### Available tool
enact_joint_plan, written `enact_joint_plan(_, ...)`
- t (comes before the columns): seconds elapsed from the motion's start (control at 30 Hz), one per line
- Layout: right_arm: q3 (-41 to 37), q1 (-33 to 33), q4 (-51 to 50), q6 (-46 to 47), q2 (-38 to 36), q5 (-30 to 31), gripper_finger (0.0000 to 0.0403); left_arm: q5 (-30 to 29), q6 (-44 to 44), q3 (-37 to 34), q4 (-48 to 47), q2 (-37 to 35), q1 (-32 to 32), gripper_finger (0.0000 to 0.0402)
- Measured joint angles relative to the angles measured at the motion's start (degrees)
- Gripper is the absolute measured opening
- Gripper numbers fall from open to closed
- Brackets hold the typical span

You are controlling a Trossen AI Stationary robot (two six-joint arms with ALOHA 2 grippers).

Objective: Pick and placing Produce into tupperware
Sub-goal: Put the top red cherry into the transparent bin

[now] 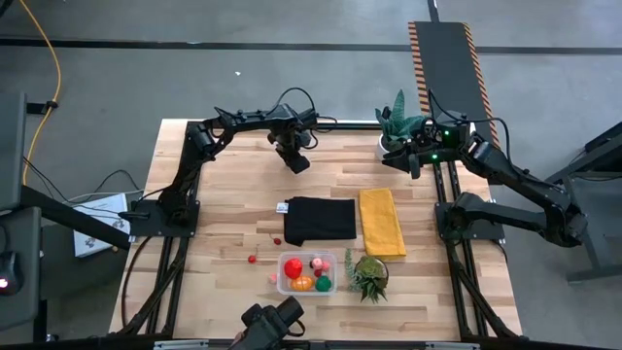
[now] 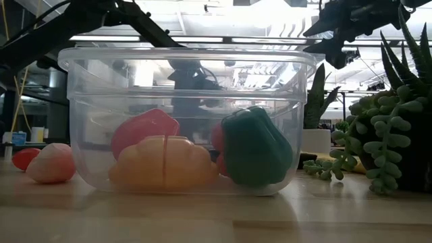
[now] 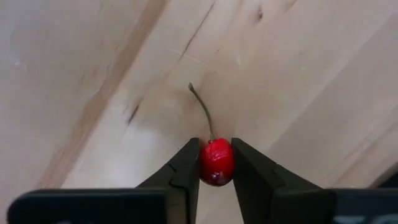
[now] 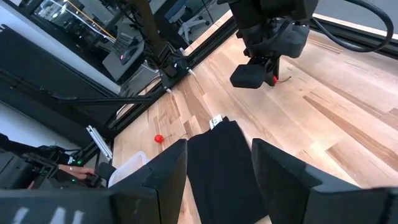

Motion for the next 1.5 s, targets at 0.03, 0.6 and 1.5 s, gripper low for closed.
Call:
enact_joint_plan(0.03, 0.0, 0.0, 0.01, -0.05, 0.0, 0.0, 0.0171, 0.11, 0.0, 0.1, -0.44, 0.02, 0.0, 0.0072)
enact_joint_plan(0.6, 0.0, 0.0, 0.0, -2.83, 0.0, -1.07, 0.0171, 5.72, 2.56, 17.7, -14.83, 0.04, -0.18, 0.007)
enact_joint_plan(1.5, 0.0, 0.02, -0.55, -4.74, -0.44, -10.42, 0.0171, 10.79, -1.81, 27.96, -26.46, -1.05, -18.29, 0.0072)
